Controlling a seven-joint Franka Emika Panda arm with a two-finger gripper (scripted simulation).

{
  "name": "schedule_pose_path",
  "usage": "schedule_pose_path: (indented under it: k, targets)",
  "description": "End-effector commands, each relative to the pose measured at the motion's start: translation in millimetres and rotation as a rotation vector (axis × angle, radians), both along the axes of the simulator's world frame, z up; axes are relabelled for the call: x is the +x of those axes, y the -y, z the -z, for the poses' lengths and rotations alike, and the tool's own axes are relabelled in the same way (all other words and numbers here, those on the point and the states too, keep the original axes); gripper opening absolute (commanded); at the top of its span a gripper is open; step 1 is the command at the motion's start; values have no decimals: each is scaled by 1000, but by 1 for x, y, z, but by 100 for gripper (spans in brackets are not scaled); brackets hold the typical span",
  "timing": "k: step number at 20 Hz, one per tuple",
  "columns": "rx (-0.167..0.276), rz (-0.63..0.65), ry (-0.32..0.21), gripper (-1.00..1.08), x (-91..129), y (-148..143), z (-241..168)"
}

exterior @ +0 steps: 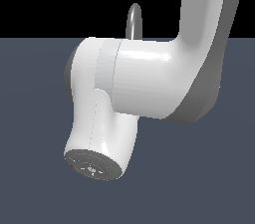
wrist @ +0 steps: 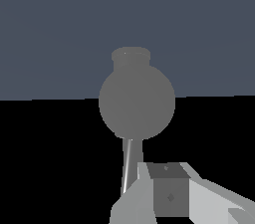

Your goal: Turn on the faucet by rotating a designated handle.

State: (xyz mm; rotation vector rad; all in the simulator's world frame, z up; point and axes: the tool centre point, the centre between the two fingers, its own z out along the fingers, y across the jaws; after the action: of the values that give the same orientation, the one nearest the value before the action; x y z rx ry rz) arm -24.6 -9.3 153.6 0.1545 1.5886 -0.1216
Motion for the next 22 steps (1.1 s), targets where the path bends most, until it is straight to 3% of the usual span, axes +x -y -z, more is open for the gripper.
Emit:
schedule_pose_path:
  k: [1, 12, 13, 14, 22]
  targets:
    - [-5, 3, 0, -100, -2, 12, 2]
    - [-21, 2, 19, -100, -7, 57, 8]
    - [-21, 2, 19, -100, -7, 57, 8]
    - [17, 60, 31, -100, -6, 32, 2]
    - [2, 37, 26, -100, -8, 48, 22]
